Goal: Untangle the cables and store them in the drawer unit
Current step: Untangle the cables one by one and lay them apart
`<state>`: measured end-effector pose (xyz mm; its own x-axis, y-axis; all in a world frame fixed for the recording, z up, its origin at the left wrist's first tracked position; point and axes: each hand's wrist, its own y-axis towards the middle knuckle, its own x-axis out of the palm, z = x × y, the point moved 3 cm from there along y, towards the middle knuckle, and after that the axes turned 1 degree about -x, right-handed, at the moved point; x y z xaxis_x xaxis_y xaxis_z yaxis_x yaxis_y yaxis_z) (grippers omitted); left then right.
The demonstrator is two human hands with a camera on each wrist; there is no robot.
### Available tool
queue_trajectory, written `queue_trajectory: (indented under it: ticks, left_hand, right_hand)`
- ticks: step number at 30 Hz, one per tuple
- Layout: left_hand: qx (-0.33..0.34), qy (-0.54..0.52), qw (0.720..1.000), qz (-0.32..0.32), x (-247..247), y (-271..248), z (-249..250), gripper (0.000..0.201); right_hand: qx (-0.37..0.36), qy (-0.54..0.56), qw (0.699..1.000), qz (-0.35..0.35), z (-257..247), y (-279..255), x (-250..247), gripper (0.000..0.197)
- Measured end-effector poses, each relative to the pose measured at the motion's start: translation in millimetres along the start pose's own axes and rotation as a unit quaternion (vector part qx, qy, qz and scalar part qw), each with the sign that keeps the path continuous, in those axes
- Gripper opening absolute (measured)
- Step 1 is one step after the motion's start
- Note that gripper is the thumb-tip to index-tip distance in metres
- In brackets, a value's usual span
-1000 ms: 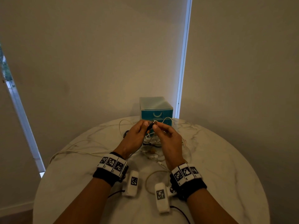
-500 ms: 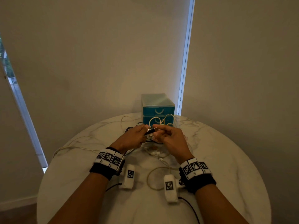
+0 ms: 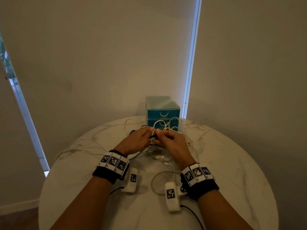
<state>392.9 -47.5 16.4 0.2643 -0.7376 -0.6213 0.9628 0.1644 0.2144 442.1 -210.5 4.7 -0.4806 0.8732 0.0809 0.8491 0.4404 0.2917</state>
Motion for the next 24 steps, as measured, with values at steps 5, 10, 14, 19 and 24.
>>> queue_trajectory:
  ticks: [5, 10, 14, 19, 24]
  left_hand:
    - [-0.005, -0.009, 1.000, 0.023, 0, -1, 4, 0.039]
    - [0.010, -0.034, 0.999, 0.034, 2, -2, 8, 0.026]
    - [0.018, -0.026, 0.999, 0.033, 3, -2, 11, 0.026]
    - [0.021, -0.118, 0.993, 0.021, 10, -5, 20, 0.034]
    - [0.004, -0.162, 0.986, 0.041, 9, -2, 16, 0.021]
  right_hand:
    - [-0.021, 0.045, 0.999, 0.007, 2, -1, -3, 0.026]
    - [-0.014, 0.005, 1.000, 0.007, 2, 2, 4, 0.031]
    - [-0.023, -0.077, 0.996, 0.037, 2, 3, 10, 0.030]
    - [0.005, -0.113, 0.992, 0.050, 10, 9, 17, 0.047]
    - [-0.028, -0.174, 0.981, 0.083, 6, 12, 19, 0.033]
